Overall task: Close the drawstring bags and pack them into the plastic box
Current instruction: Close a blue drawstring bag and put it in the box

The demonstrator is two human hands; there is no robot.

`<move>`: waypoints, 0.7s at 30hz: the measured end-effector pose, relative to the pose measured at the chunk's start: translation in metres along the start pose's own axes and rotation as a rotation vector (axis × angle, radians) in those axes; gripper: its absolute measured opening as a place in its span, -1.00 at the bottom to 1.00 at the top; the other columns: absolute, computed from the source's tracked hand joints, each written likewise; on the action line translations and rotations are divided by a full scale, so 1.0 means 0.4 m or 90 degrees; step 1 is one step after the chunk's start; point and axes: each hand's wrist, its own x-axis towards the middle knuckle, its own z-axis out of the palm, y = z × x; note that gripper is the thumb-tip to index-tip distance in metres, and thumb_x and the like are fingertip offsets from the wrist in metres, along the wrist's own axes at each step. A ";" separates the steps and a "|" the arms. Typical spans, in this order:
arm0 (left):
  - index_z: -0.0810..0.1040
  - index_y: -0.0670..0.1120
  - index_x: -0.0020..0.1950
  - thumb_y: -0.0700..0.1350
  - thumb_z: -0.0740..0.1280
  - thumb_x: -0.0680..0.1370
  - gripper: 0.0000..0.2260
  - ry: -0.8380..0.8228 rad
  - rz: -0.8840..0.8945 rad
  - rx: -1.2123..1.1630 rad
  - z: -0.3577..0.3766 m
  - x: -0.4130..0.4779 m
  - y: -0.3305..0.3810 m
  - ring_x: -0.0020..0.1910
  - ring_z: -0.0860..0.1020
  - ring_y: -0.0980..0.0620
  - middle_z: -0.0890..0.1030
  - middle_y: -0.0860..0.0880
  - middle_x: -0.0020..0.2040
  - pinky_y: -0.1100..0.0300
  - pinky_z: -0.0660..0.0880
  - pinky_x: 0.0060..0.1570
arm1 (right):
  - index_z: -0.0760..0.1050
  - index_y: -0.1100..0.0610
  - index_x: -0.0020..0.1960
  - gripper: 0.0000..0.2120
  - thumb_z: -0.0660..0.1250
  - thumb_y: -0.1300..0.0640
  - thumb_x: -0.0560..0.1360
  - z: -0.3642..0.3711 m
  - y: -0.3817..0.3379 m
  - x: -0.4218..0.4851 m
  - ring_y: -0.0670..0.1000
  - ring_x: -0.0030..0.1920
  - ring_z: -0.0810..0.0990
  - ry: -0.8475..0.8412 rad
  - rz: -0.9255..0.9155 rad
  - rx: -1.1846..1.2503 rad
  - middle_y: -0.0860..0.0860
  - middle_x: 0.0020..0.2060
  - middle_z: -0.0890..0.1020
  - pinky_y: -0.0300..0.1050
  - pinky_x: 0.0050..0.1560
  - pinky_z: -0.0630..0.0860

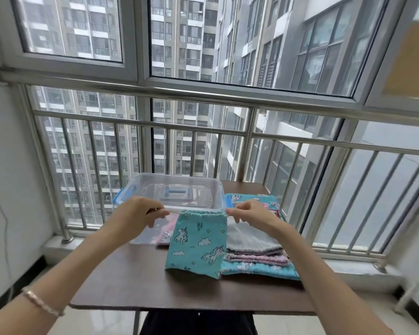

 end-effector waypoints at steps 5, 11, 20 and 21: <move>0.59 0.06 -0.28 -0.02 0.32 0.55 -0.80 0.032 -0.078 -0.086 -0.016 -0.010 -0.046 -0.49 0.49 0.19 0.57 0.10 -0.46 0.28 0.46 -0.38 | 0.45 0.14 -0.38 -0.64 0.37 -0.03 0.51 -0.028 0.036 -0.014 -0.14 -0.49 0.24 0.033 0.029 0.060 -0.21 -0.54 0.43 -0.34 -0.43 0.21; 0.61 -0.08 -0.23 -0.04 0.30 0.58 -0.77 0.044 -0.251 -0.363 -0.016 0.001 -0.031 -0.34 0.52 0.12 0.60 0.05 -0.38 0.31 0.41 -0.35 | 0.48 0.19 -0.29 -0.65 0.42 -0.09 0.41 -0.031 0.045 -0.023 -0.05 -0.33 0.37 -0.017 0.019 0.278 -0.03 -0.40 0.49 -0.28 -0.20 0.40; 0.55 -0.13 0.02 -0.06 0.25 0.54 -0.82 -0.080 -0.265 -1.061 0.014 0.078 0.113 0.14 0.61 -0.08 0.64 -0.13 0.14 0.06 0.57 0.12 | 0.53 0.30 0.23 -0.68 0.14 0.15 0.62 0.030 -0.086 0.006 0.17 0.26 0.53 -0.160 -0.084 0.735 0.19 0.16 0.60 0.06 0.38 0.38; 0.57 -0.14 0.05 -0.09 0.25 0.56 -0.82 -0.075 -0.271 -1.063 0.020 0.082 0.118 0.08 0.63 -0.06 0.65 -0.11 0.10 0.05 0.58 0.09 | 0.48 0.33 0.29 -0.67 0.16 0.21 0.60 0.036 -0.089 0.009 0.17 0.20 0.56 -0.157 -0.086 0.730 0.20 0.13 0.60 0.06 0.33 0.43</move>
